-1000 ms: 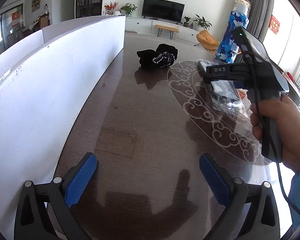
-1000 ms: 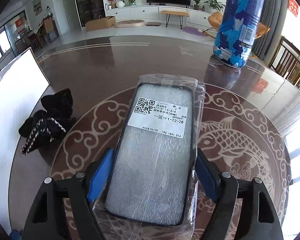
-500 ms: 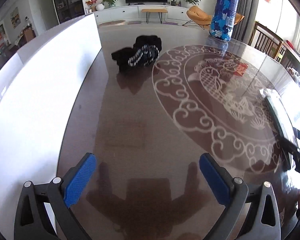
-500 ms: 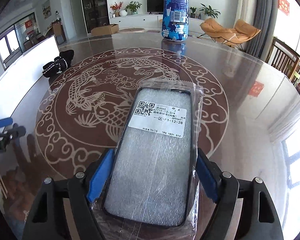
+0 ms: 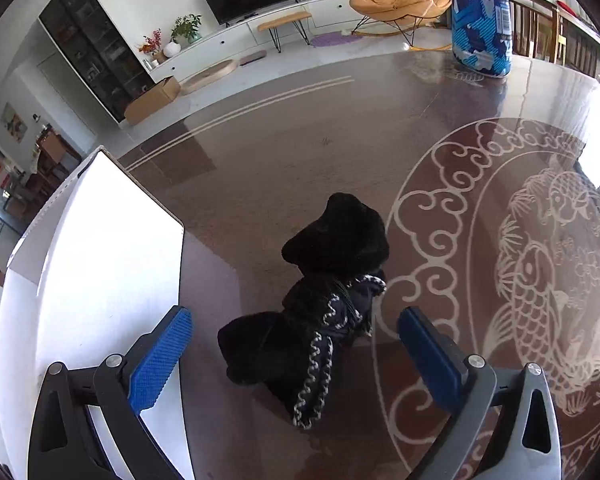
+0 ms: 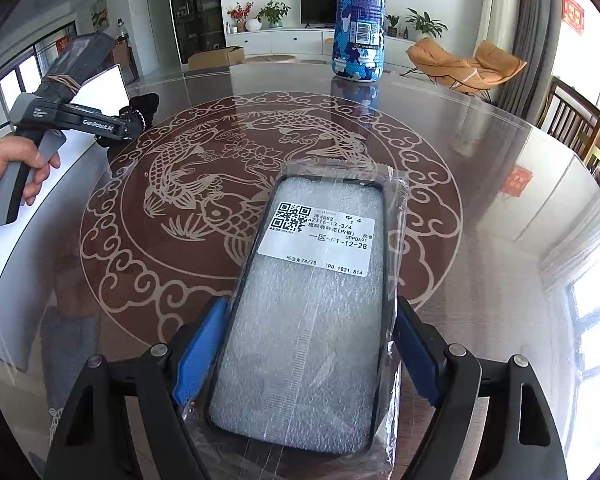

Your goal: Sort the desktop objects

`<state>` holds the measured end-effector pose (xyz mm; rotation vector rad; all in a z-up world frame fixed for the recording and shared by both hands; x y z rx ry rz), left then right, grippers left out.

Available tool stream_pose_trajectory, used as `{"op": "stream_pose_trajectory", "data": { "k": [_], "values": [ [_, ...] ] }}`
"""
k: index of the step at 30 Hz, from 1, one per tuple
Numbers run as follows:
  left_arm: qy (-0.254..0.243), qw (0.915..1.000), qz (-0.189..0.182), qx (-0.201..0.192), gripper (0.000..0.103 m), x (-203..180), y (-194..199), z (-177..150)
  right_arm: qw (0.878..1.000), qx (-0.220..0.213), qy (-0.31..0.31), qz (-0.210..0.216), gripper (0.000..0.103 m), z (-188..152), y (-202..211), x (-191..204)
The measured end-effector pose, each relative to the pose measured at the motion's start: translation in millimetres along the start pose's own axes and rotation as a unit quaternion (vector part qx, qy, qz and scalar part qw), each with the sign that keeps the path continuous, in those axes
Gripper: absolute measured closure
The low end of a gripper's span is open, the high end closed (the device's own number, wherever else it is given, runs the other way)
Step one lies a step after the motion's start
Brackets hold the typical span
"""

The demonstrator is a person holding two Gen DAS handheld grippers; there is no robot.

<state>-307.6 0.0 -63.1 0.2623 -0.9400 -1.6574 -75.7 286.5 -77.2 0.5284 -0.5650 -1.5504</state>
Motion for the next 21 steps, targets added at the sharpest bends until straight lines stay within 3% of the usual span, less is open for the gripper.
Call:
{"op": "stream_pose_trajectory", "data": {
  "k": [3,4,5,7,10,14,21],
  "values": [
    [0.022,0.9993,-0.03,-0.006,0.0,0,-8,7,1.0,0.0,0.0,0.0,0.019,-1,-1,1],
    [0.036,0.9979,-0.053,-0.008,0.014,-1,-7,7,1.0,0.0,0.0,0.0,0.019,-1,-1,1],
    [0.057,0.9947,-0.084,-0.011,0.043,-3,-5,7,1.0,0.0,0.0,0.0,0.019,0,-1,1],
    [0.086,0.9925,-0.086,-0.007,0.068,-1,0,4,1.0,0.0,0.0,0.0,0.019,-1,-1,1],
    [0.1,0.9925,-0.07,-0.015,0.068,-3,18,-10,1.0,0.0,0.0,0.0,0.019,-1,-1,1],
    [0.151,0.9863,-0.066,-0.009,0.068,-14,57,-53,1.0,0.0,0.0,0.0,0.019,-1,-1,1],
    [0.151,0.9857,-0.068,-0.034,0.065,-75,150,-129,1.0,0.0,0.001,-0.001,0.02,-1,-1,1]
  ]
}}
Point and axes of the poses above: each gripper's, at about its wrist camera, not at the fingertips, and y roughly against the way its jaws point, x to its left, z to its top, the point moved 7 cm from there along -y, roughly the way its jaws point, and after that the axes turned 13 degrees about -x, right-handed, at the moved point
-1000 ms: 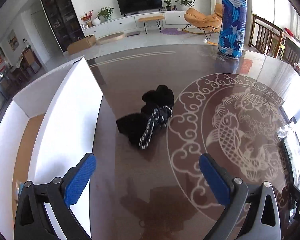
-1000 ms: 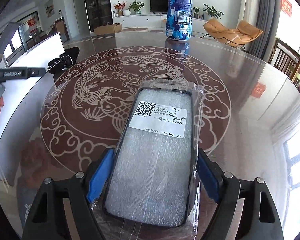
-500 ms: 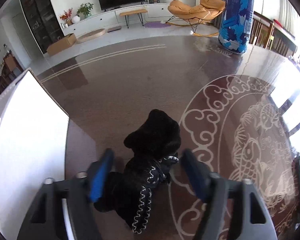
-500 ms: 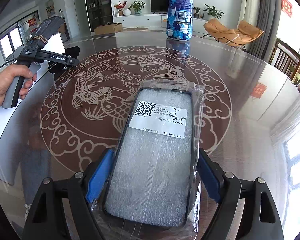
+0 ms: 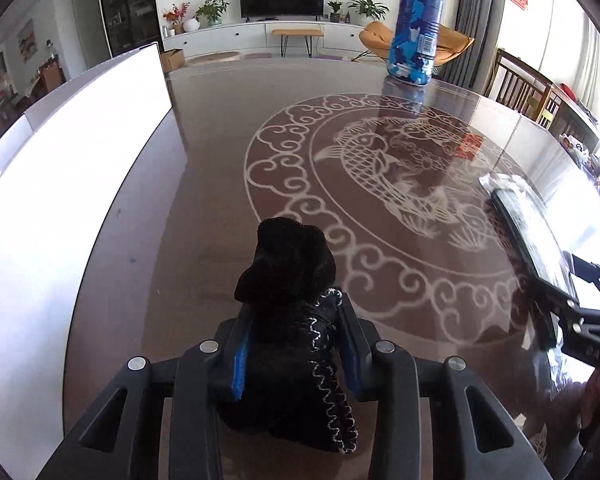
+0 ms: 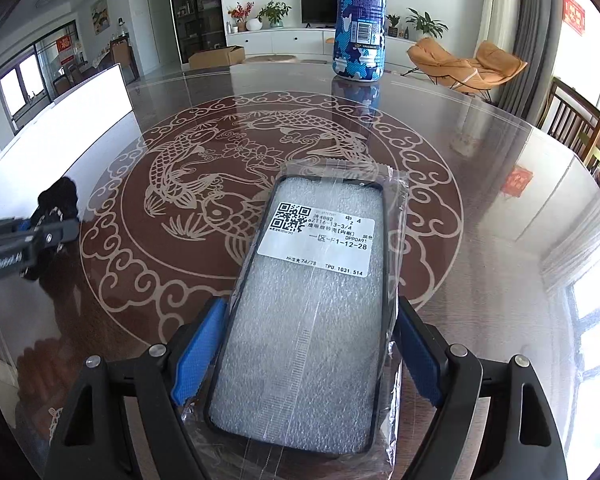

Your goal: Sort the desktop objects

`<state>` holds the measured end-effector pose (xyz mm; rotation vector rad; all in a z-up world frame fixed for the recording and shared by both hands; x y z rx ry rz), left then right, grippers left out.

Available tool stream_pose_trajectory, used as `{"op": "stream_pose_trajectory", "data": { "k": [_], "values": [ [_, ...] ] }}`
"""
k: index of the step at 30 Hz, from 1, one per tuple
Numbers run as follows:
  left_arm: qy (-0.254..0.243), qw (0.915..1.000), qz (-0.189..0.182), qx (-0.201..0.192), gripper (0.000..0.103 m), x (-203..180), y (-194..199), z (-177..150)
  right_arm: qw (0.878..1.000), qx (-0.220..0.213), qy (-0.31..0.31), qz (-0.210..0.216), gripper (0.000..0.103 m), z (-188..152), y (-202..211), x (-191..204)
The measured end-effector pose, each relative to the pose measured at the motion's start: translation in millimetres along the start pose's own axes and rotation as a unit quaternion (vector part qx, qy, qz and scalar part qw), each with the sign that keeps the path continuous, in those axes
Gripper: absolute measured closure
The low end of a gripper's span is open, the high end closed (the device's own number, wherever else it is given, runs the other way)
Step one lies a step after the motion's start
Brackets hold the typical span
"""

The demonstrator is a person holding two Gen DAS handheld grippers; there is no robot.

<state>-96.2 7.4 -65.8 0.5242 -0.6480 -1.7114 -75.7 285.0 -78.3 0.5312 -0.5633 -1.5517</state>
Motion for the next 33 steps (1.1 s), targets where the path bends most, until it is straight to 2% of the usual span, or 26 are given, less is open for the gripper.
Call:
{"op": "stream_pose_trajectory", "data": {
  "k": [1,3,5,6,7,8,10,11,19,33],
  "values": [
    [-0.001,1.0,0.006,-0.005,0.063,-5,4,-5,1.0,0.0,0.0,-0.001,0.02,0,0,0],
    [0.004,0.9998,0.017,-0.013,0.052,-8,8,-7,1.0,0.0,0.0,-0.001,0.02,0,0,0],
    [0.003,0.9998,0.016,-0.012,0.024,-10,4,-8,1.0,0.001,0.001,-0.001,0.018,0,0,0],
    [-0.001,0.9996,0.024,-0.013,0.018,-10,3,-8,1.0,0.002,0.001,-0.002,0.016,-1,0,0],
    [0.004,0.9996,0.027,-0.011,0.012,-7,2,-8,1.0,0.005,-0.001,-0.003,0.012,-1,-2,-1],
    [0.012,0.9996,0.023,-0.007,0.011,-4,1,-7,1.0,0.006,-0.003,-0.004,0.01,-2,-2,-2],
    [0.01,0.9997,0.021,-0.005,0.007,-6,-4,-6,1.0,0.006,-0.003,-0.005,0.009,-2,-2,-3],
    [0.008,0.9998,0.019,-0.001,0.0,-7,-3,-8,1.0,0.007,-0.004,-0.005,0.009,-2,-2,-3],
    [0.007,0.9998,0.017,0.0,0.0,-11,-5,-9,1.0,0.007,-0.01,0.002,0.005,-1,-3,-5],
    [0.007,0.9998,0.017,-0.001,0.0,-11,-4,-10,1.0,0.007,-0.01,0.002,0.004,-1,-2,-6]
  ]
}}
Point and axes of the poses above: each gripper's, at about its wrist camera, not at the fingertips, and y roughly against the way its jaws point, x to its left, z to its top, the point moved 7 cm from there along -y, roughly the way its jaws point, and after that the axes turned 13 degrees about -x, right-handed, at the moved point
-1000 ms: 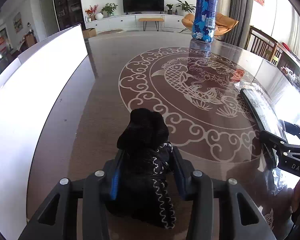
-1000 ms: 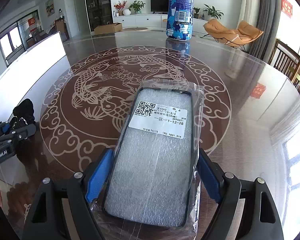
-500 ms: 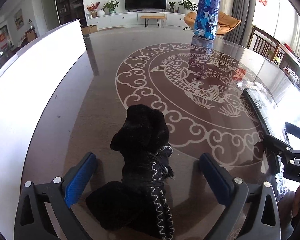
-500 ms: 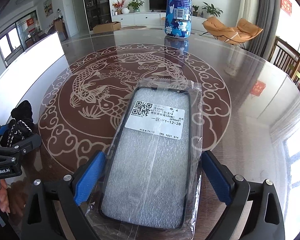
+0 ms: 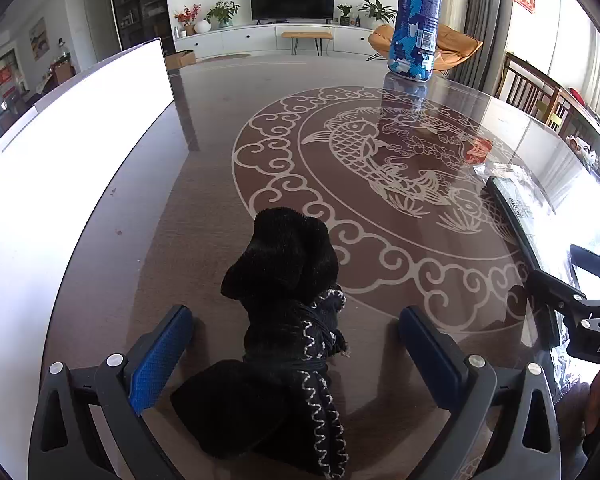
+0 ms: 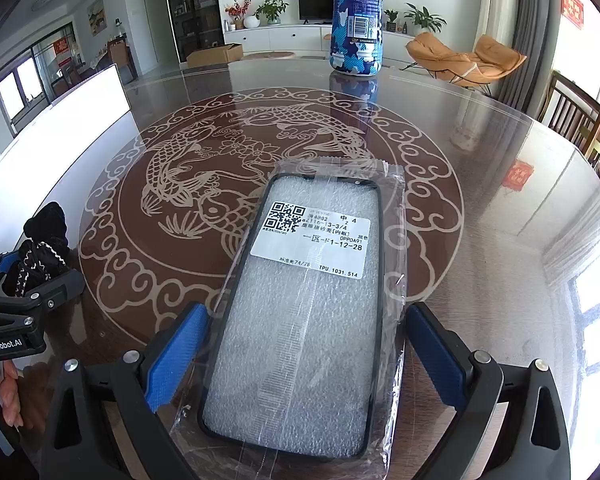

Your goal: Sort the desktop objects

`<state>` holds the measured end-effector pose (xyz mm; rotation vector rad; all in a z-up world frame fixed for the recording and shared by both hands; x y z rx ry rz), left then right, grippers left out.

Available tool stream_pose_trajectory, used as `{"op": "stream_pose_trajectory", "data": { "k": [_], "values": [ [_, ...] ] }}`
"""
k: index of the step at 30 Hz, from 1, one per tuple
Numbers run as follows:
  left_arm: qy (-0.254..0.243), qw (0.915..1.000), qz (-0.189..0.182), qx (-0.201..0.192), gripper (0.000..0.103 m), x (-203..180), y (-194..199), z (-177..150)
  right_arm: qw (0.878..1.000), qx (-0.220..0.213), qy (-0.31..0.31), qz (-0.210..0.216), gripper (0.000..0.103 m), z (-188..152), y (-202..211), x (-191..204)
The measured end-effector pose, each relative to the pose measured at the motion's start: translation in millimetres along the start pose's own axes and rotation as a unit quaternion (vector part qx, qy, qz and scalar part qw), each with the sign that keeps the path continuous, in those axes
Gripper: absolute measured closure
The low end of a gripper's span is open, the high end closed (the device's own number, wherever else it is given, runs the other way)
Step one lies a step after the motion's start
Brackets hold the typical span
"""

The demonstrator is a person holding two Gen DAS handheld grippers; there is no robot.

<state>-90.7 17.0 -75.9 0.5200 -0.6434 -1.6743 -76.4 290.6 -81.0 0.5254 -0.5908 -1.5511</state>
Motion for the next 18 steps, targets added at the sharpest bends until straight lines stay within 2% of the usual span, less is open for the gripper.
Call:
{"op": "stream_pose_trajectory", "data": {
  "k": [18],
  "values": [
    [0.0,1.0,-0.001,0.0,0.0,0.4,0.4,-0.4,1.0,0.005,0.01,-0.003,0.001,-1.2,-1.3,1.0]
  ]
}}
Point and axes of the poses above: each gripper's, at about its wrist camera, not at the fingertips, and y roughly against the way its jaws point, x to its left, z to its top, the point moved 7 cm from there along -y, roughly the way its jaws point, and after that the axes turned 13 degrees about -x, right-handed, at the moved point
